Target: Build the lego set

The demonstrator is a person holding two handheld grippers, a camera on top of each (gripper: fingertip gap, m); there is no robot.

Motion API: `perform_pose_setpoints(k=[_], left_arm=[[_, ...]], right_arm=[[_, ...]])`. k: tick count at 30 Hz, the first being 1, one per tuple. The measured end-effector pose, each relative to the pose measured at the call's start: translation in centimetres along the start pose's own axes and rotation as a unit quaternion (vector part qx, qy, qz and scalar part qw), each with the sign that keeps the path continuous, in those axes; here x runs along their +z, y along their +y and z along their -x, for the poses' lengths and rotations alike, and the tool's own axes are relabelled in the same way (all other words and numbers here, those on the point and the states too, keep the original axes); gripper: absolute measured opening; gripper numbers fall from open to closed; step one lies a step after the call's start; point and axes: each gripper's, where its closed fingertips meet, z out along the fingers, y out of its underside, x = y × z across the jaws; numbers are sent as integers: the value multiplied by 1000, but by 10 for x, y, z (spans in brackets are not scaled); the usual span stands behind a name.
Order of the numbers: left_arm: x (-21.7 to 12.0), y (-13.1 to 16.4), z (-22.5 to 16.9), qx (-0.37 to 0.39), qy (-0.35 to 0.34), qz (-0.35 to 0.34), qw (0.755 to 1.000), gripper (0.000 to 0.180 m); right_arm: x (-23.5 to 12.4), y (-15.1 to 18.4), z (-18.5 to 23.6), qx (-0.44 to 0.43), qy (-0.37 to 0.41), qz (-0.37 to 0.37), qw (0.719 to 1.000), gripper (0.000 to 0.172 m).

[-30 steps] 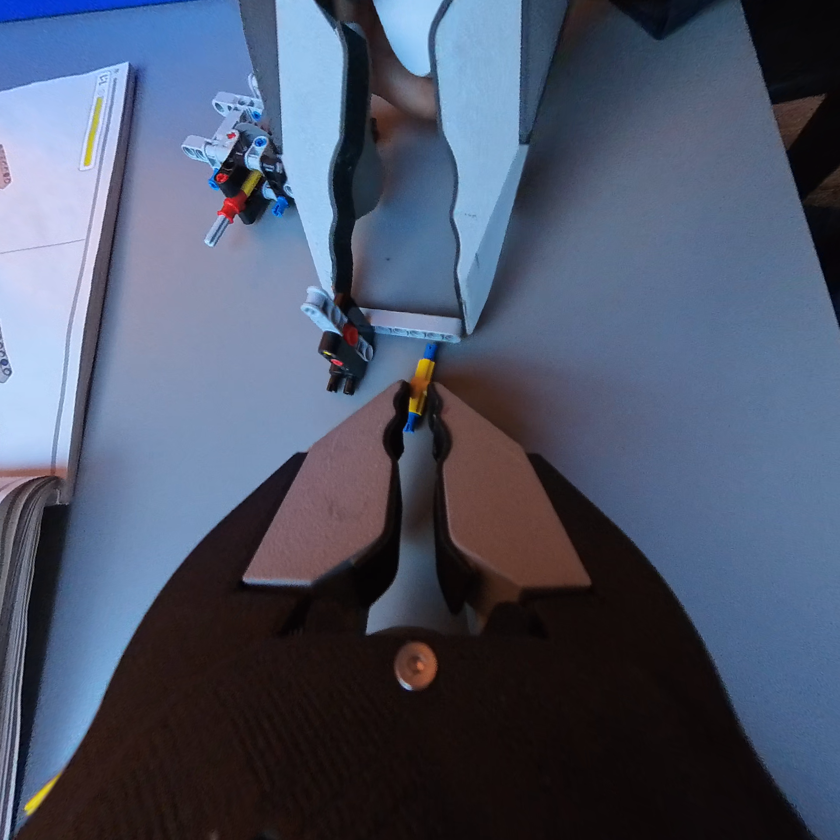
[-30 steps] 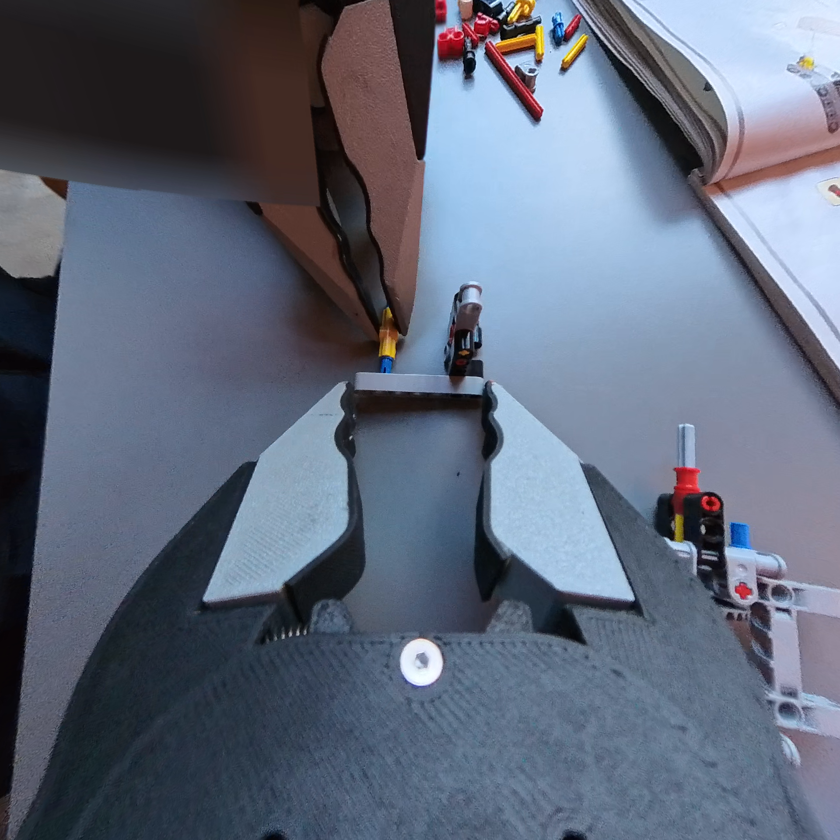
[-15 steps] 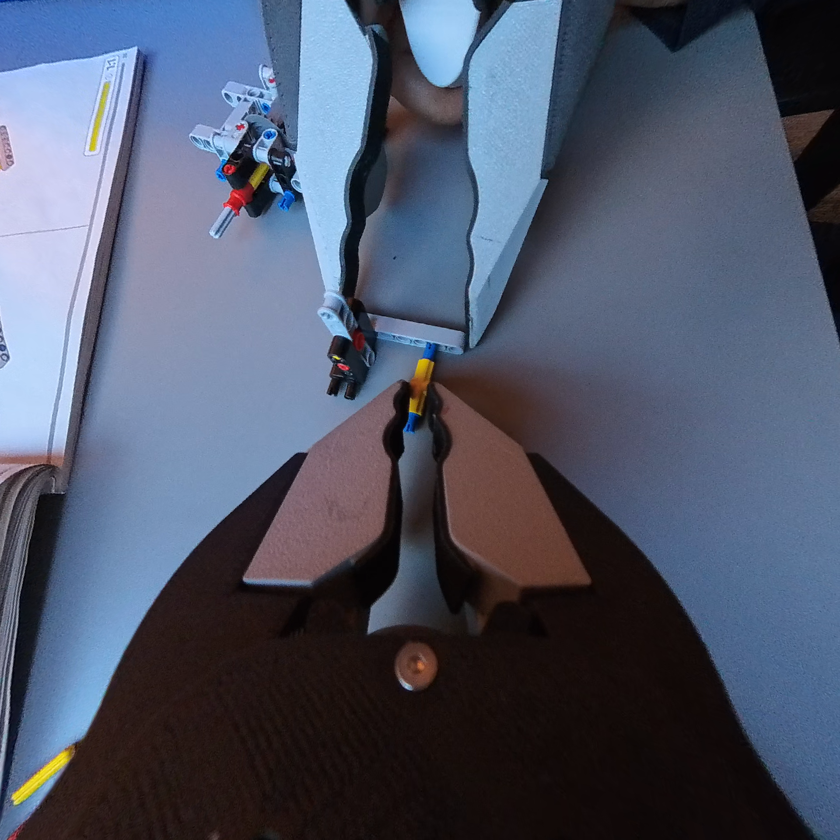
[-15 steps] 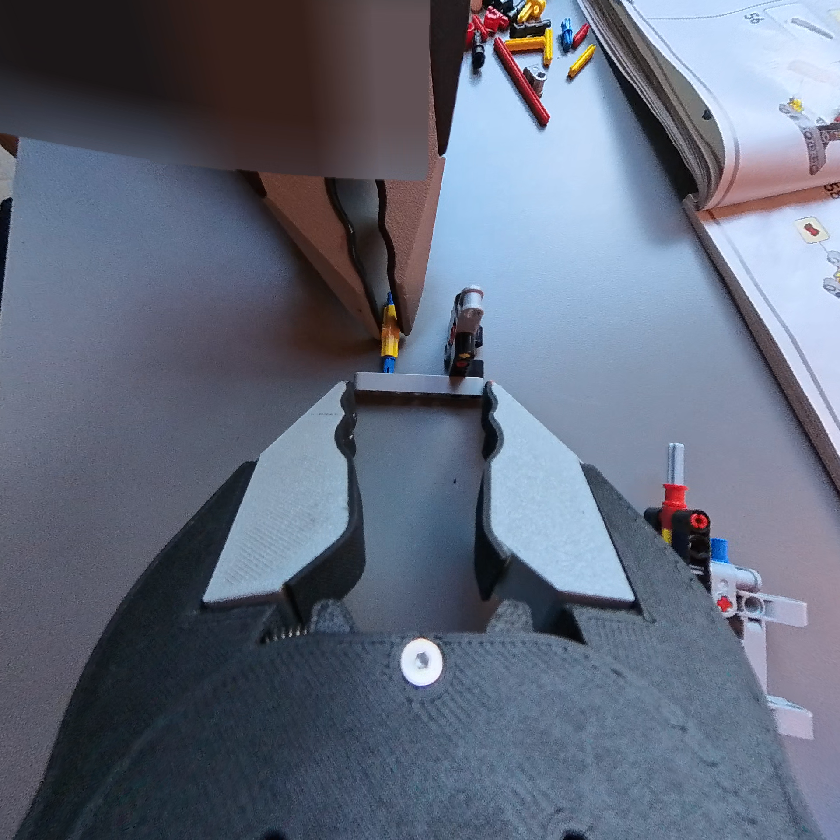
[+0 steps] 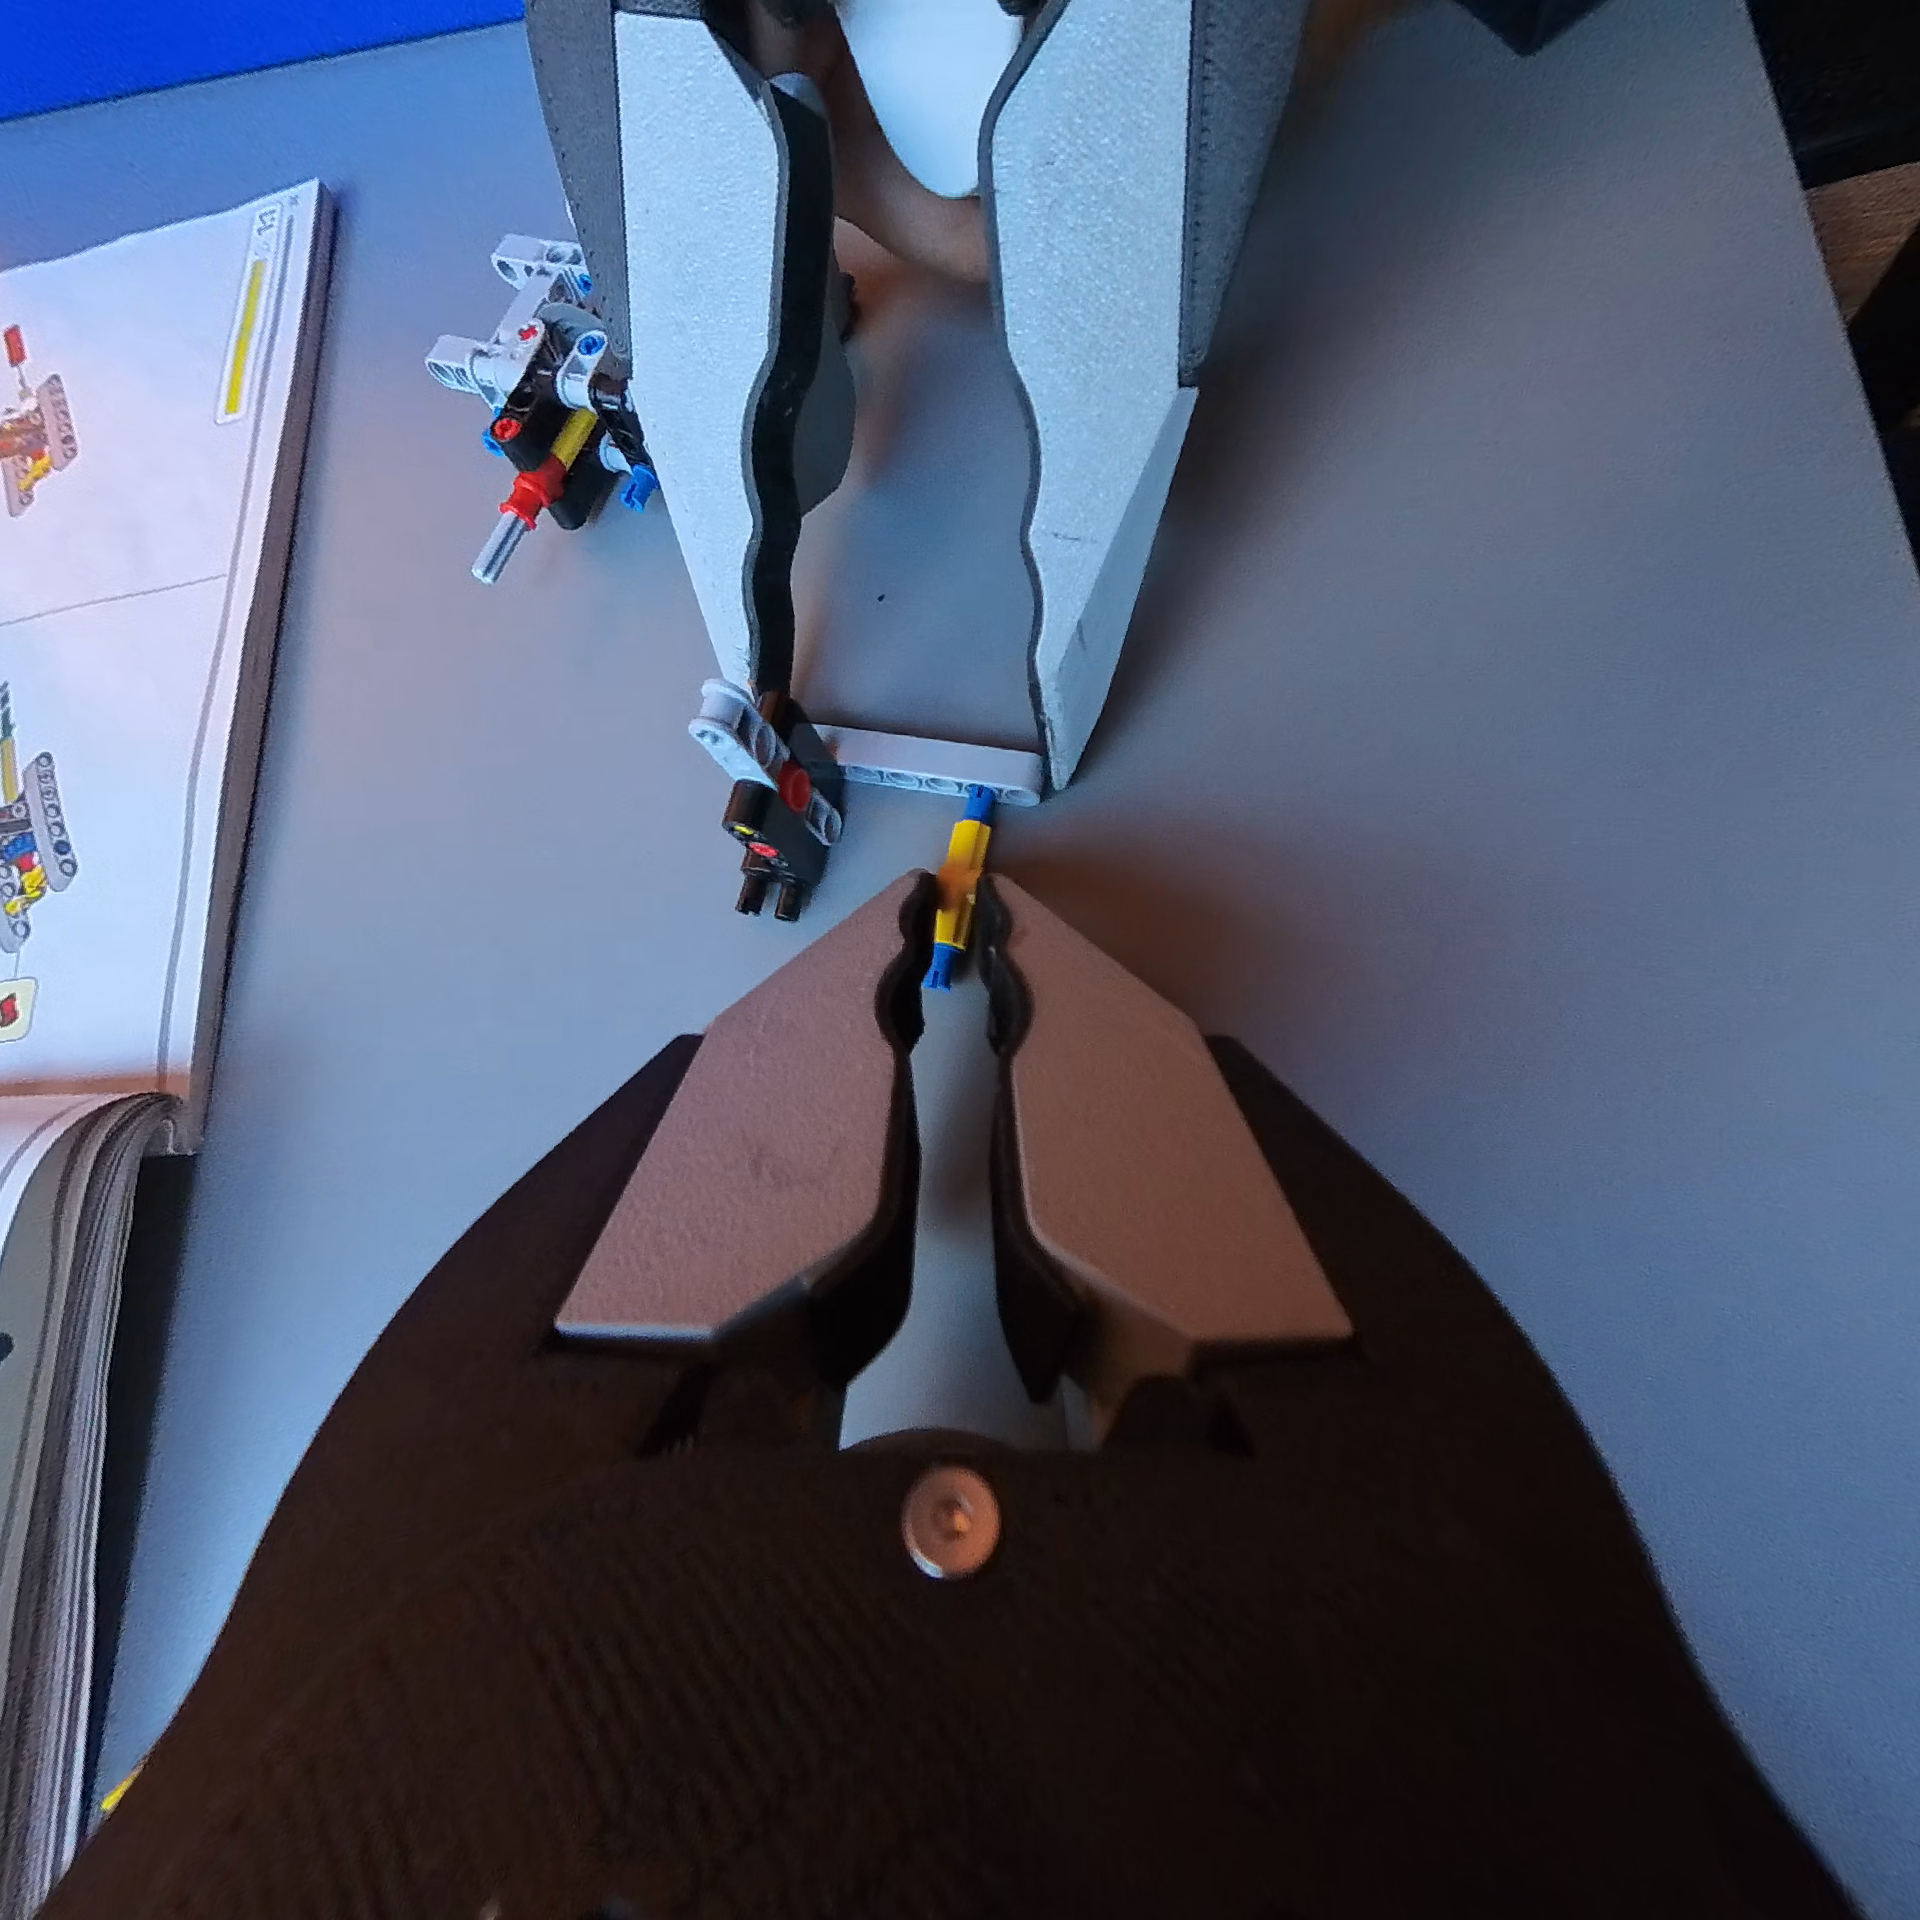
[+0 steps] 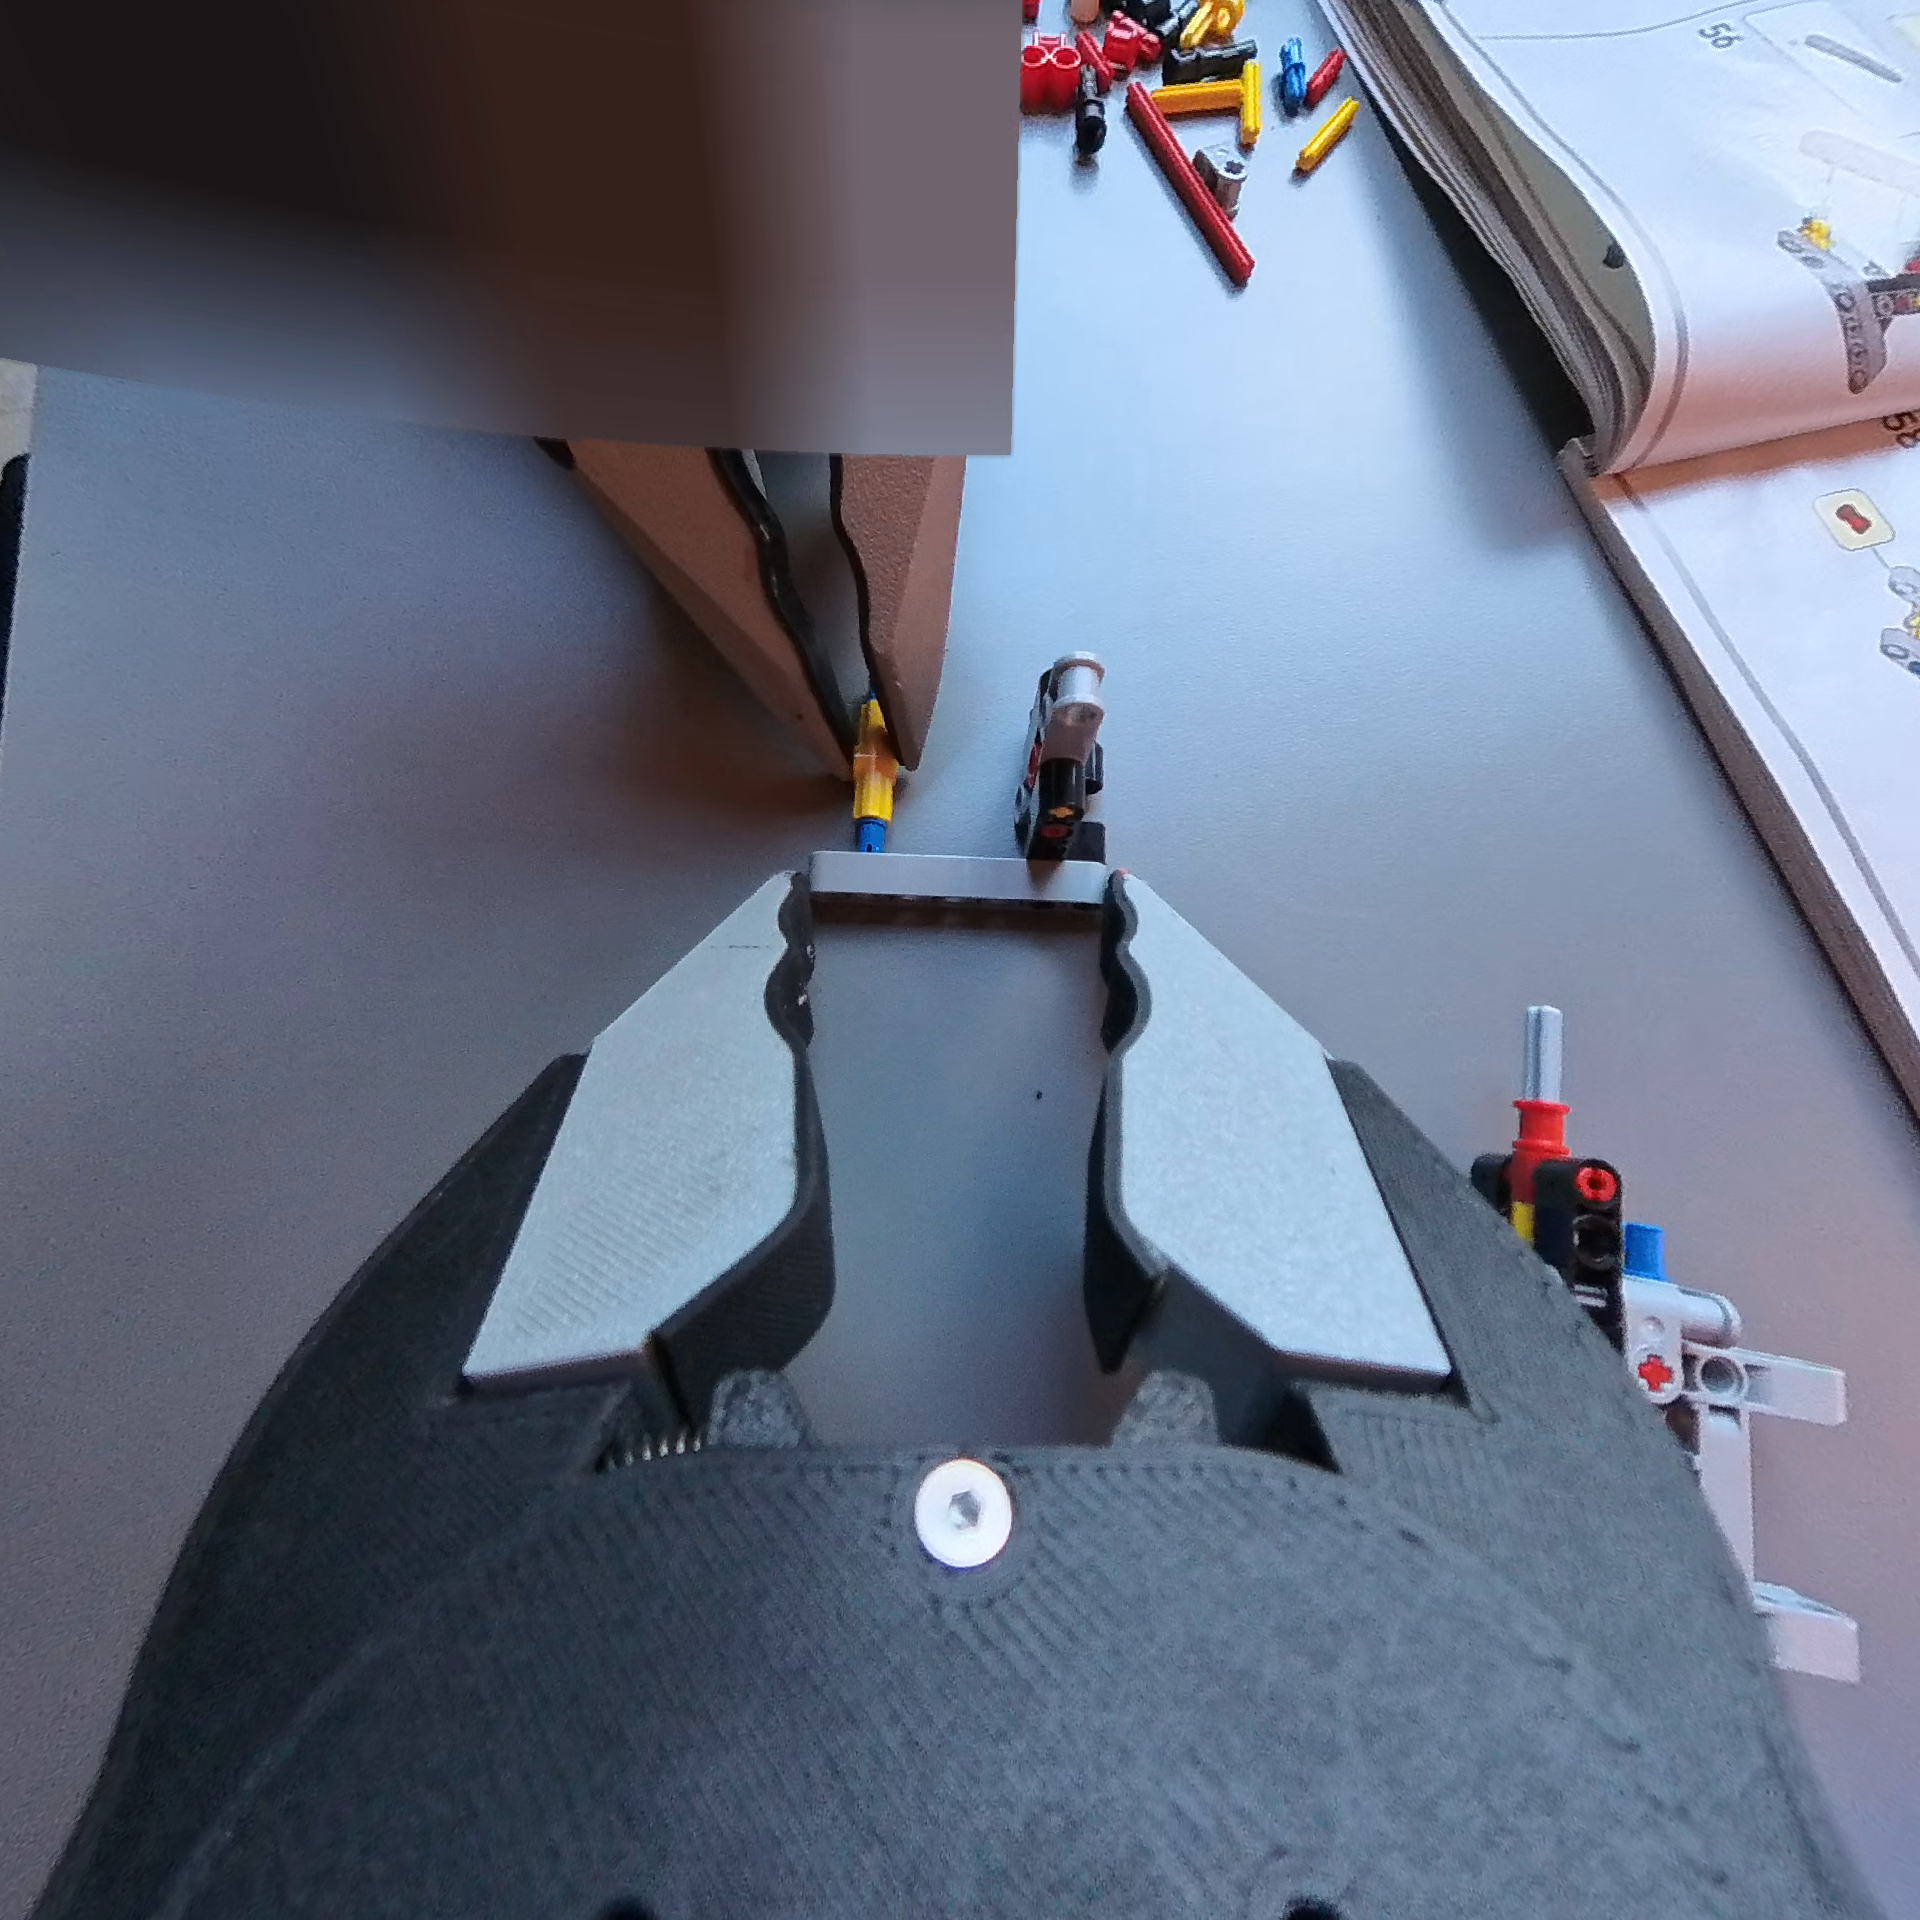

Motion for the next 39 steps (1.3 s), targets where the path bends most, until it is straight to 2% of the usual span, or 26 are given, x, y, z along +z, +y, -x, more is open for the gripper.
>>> perform_pose_setpoints(k=[14,18,22,29,31,34,39], left_arm=[[2,-2,3,-35,-35,16,999,4],[4,-4,1,10,-55,39,998,4],[5,-5,1,-51,-8,9,999,4],[4,-6,0,-33,-5,3,999,4],[3,-7,-5,-33,18,-3,999,16],[-6,-6,-4,-40,35,-13,998,22],[-31,-10,24,-66,-5,-52,996,20]], right_arm=[[-1,1,-3,6,10,7,1000,53],[0,-1,0,-3,13,19,1000,53],[1,-1,-1,4,5,9,1000,53],[1,-1,-1,6,3,1,1000,53],[1,-1,-2,5,7,2,1000,53],[-1,1,-3,3,8,2,1000,53],[-5,5,-6,-4,15,1,1000,53]])
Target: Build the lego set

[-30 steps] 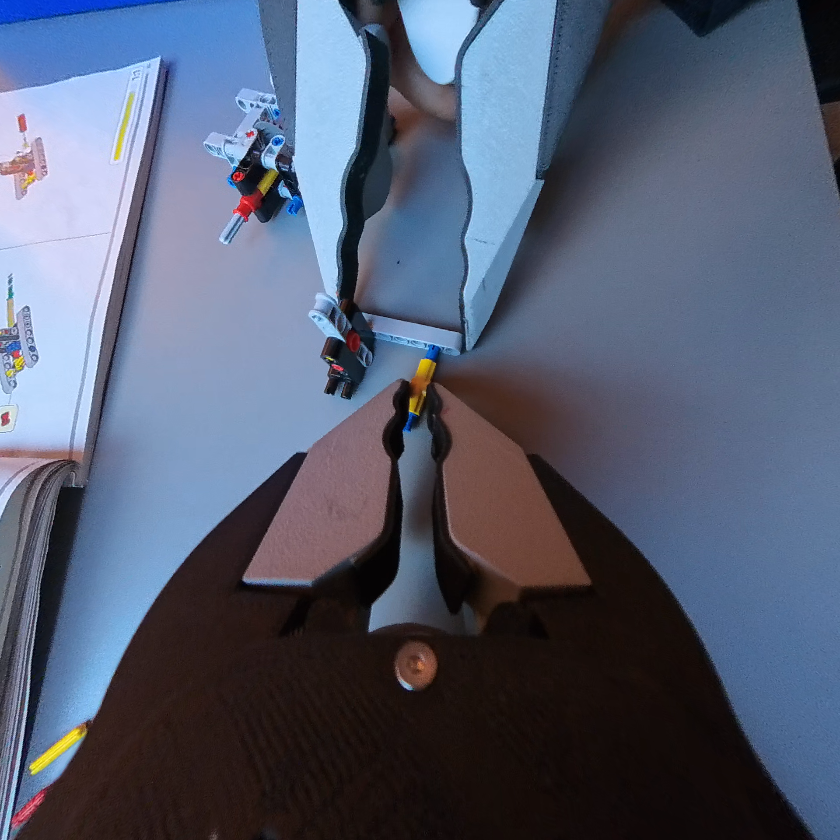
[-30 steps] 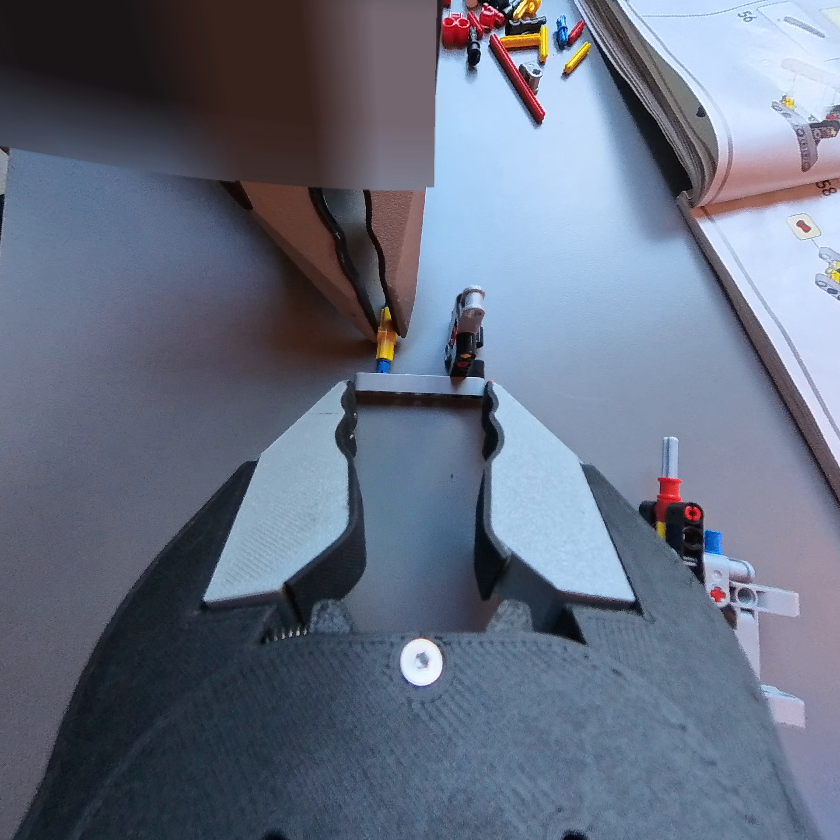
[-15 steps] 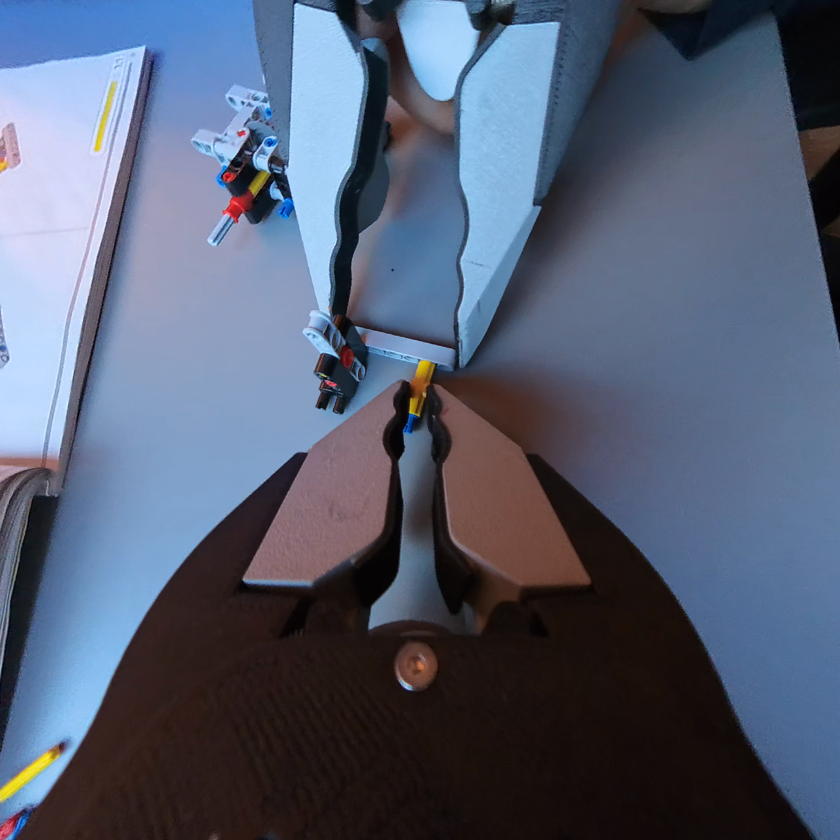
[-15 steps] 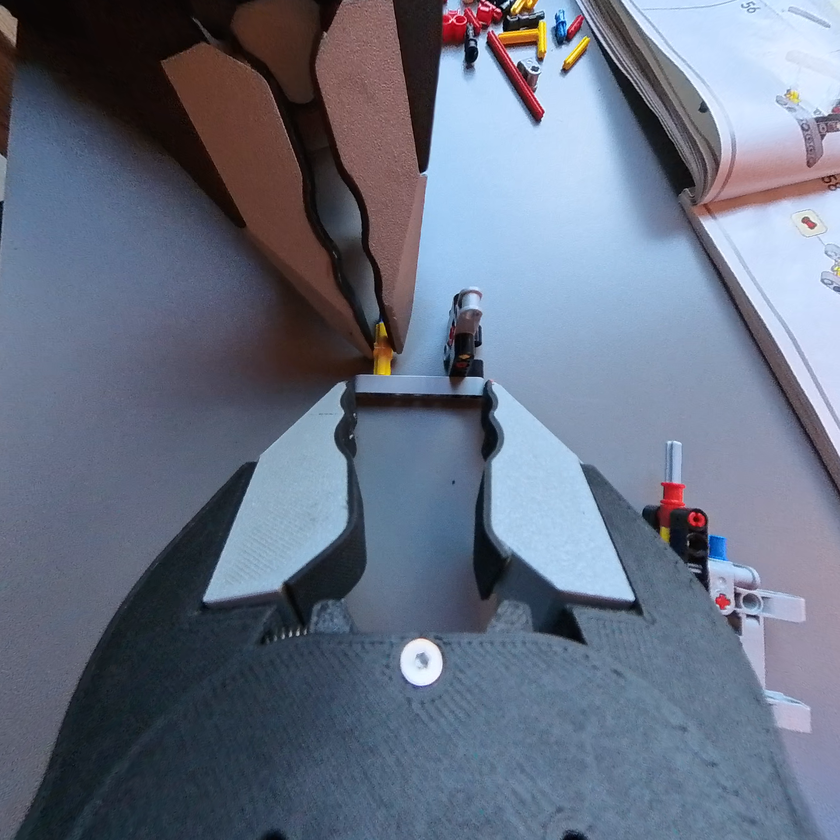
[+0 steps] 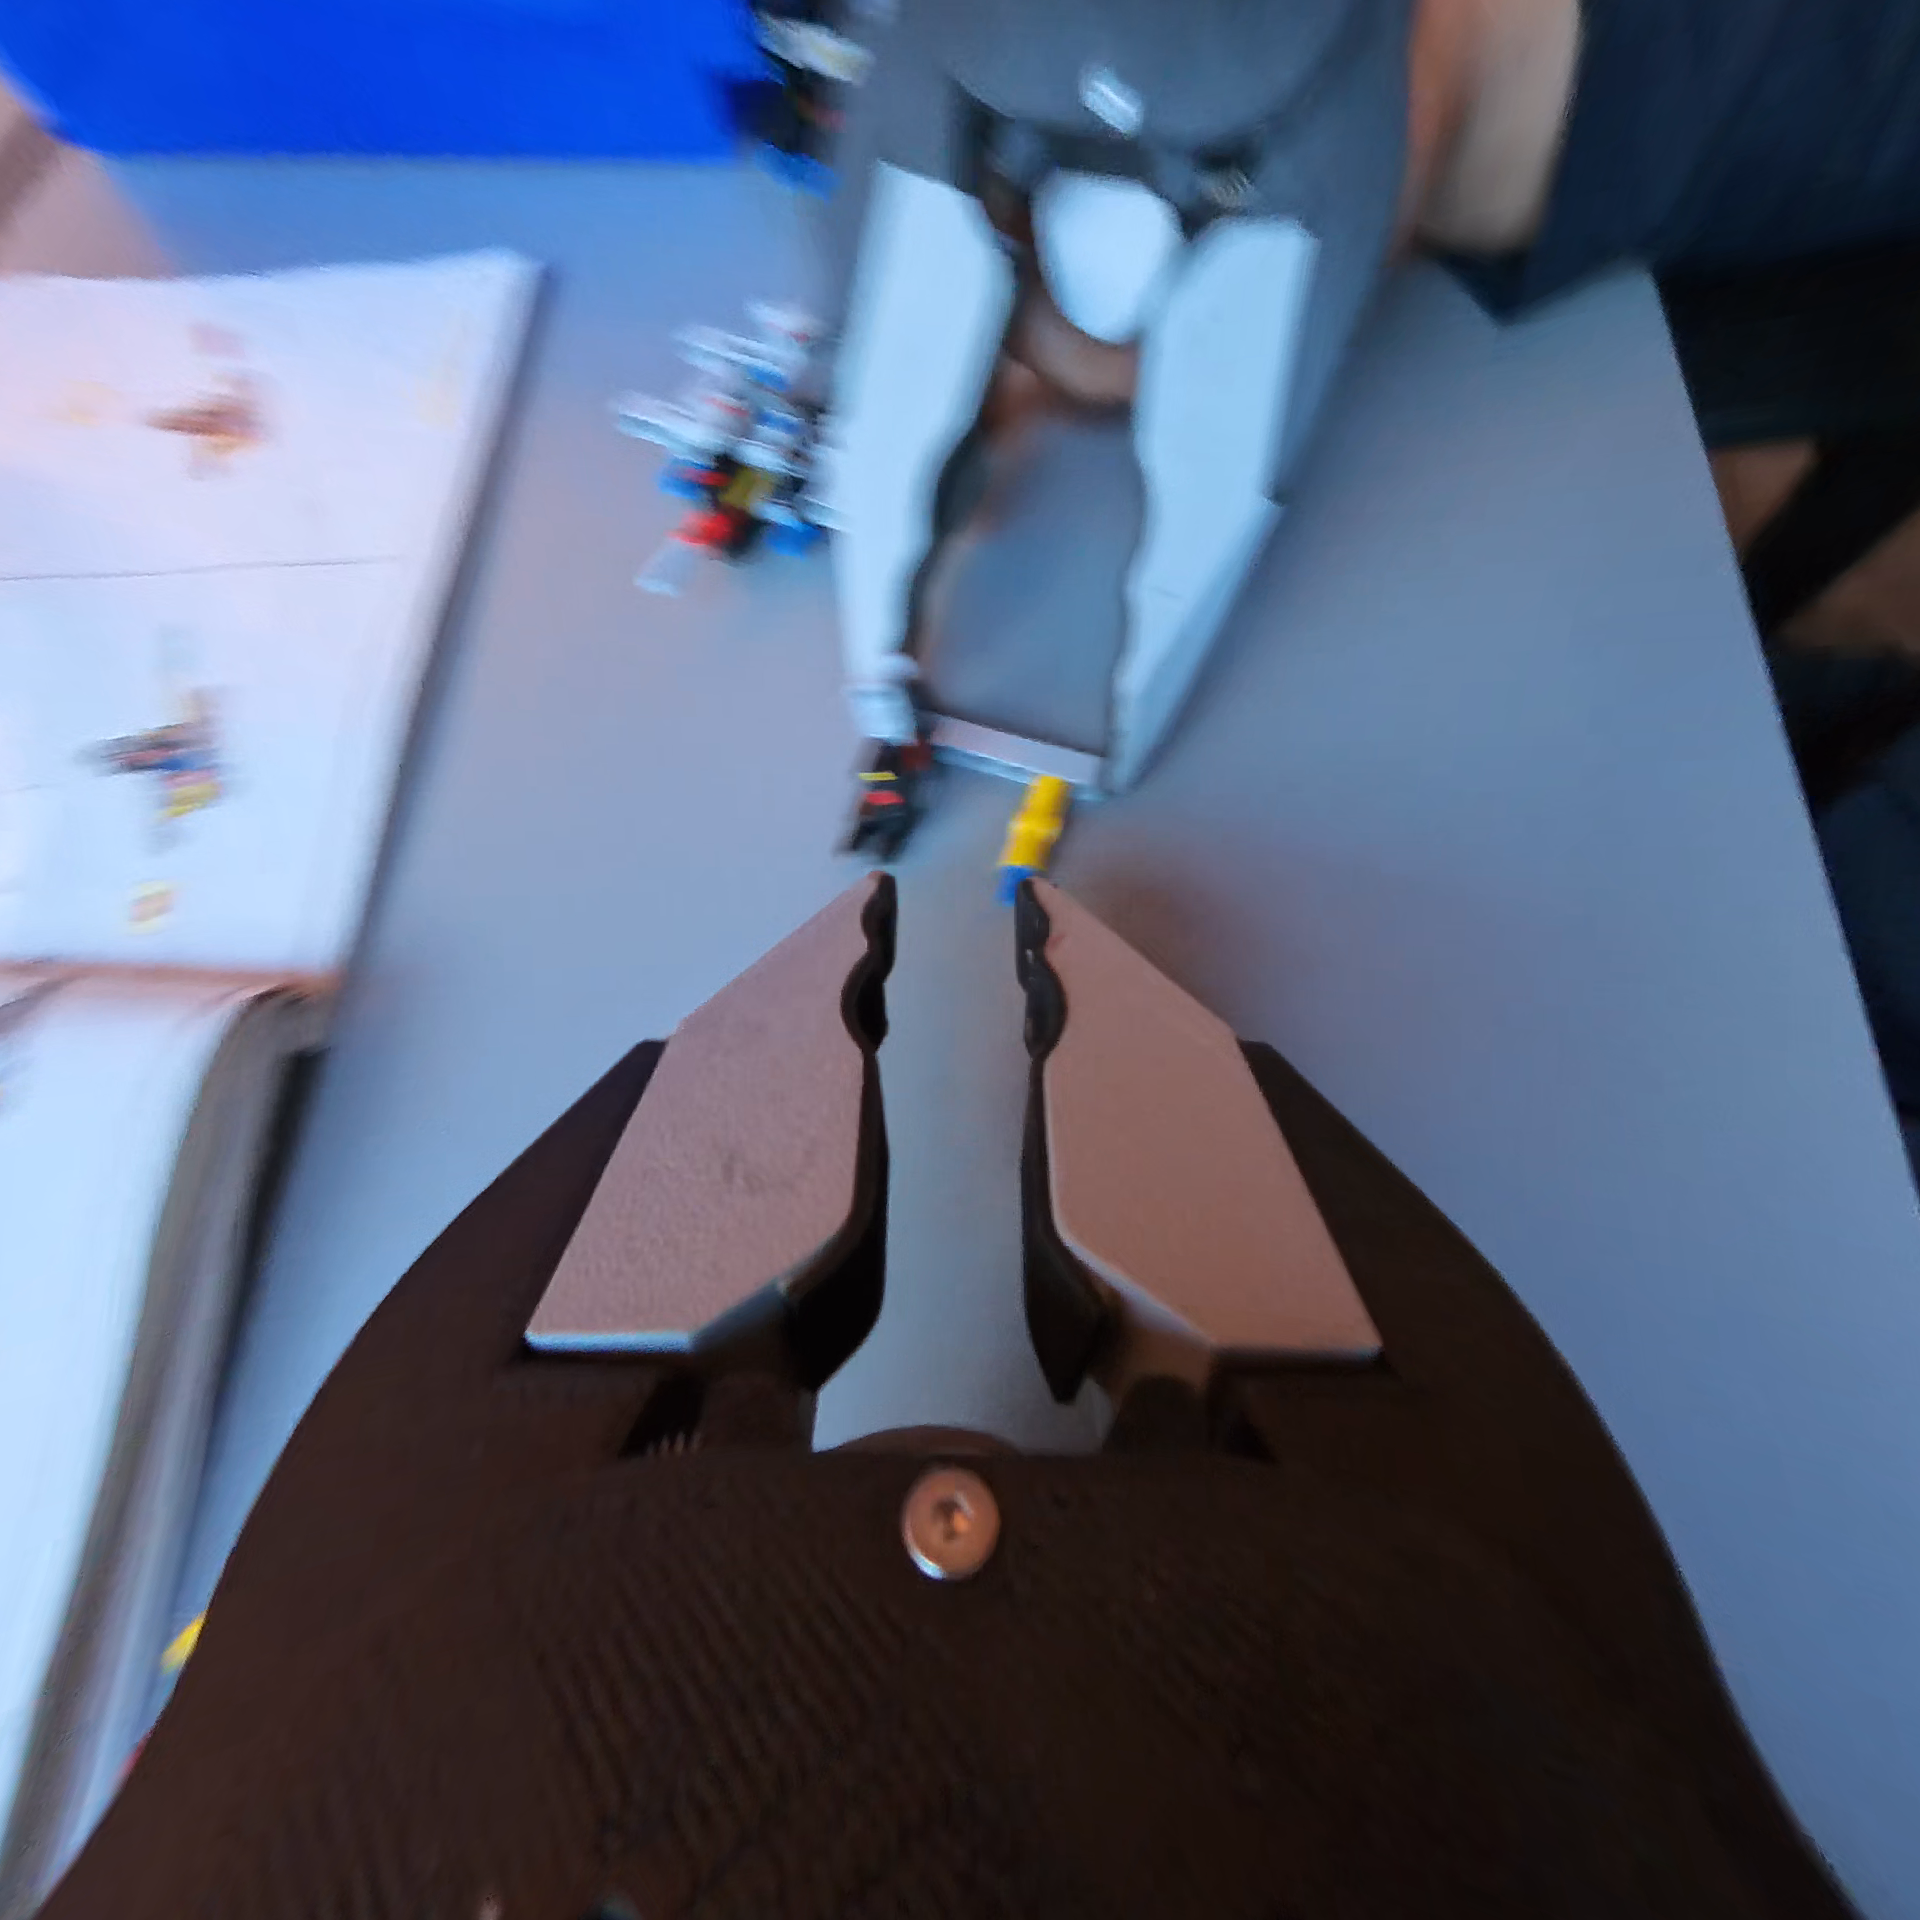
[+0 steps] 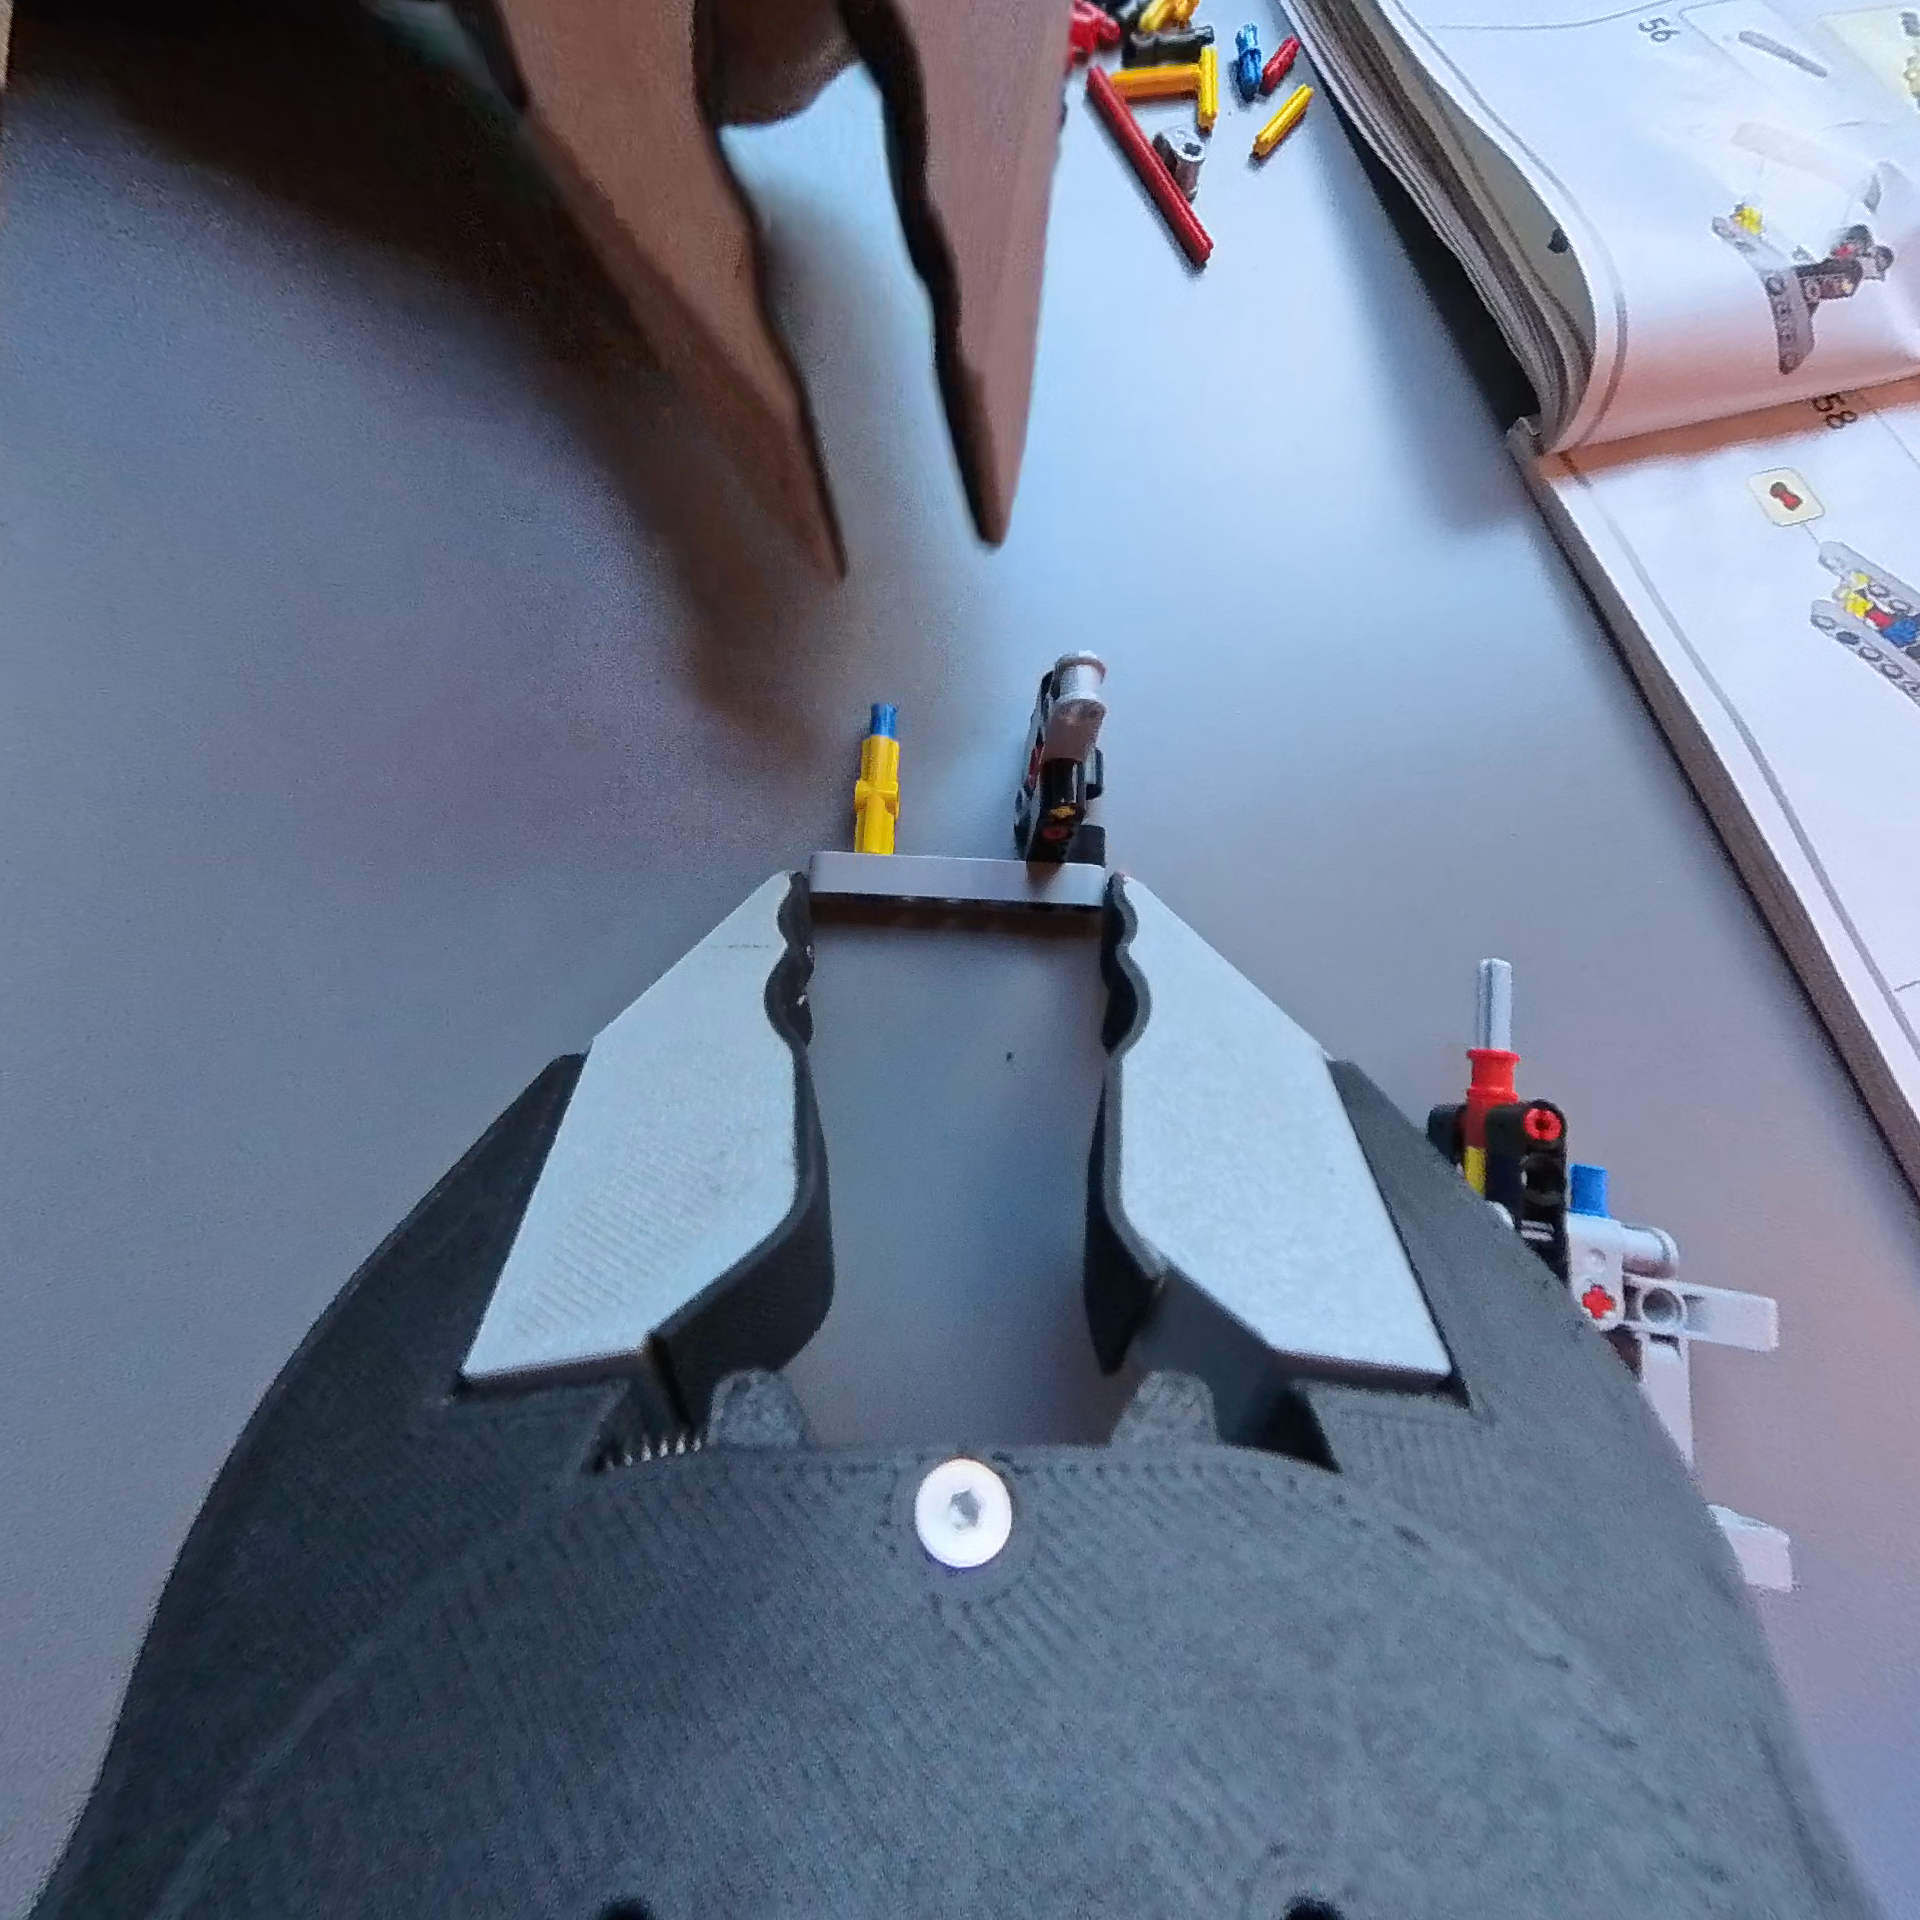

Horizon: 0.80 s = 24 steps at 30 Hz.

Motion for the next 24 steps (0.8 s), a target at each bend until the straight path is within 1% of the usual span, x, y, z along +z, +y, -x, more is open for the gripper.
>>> perform_pose_setpoints(k=[3,6,8,10,12,15,18,20,24], left_arm=[[-21,0,27,-6,-62,-6,998,18],[-52,-6,52,-61,-103,-43,992,16],[-76,-7,66,-92,-129,-55,986,15],[-98,0,77,-118,-158,-50,979,14],[-112,10,79,-145,-177,-40,973,14],[-114,23,65,-167,-177,-35,969,14],[-111,48,56,-157,-201,26,966,14],[-116,61,56,-152,-222,57,962,14],[-134,67,62,-156,-244,66,955,14]], right_arm=[[-1,0,-1,-7,3,-1,1000,53],[-2,0,-2,-13,5,-2,1000,53],[-2,0,-2,-12,6,-2,1000,53],[-2,0,-2,-16,10,-3,1000,53],[-2,0,-2,-18,11,-4,1000,53],[-2,0,-2,-18,11,-3,1000,53],[-2,0,-2,-20,11,-4,1000,53],[-2,0,-2,-19,11,-3,1000,53],[-3,1,-2,-16,8,-3,1000,54]])
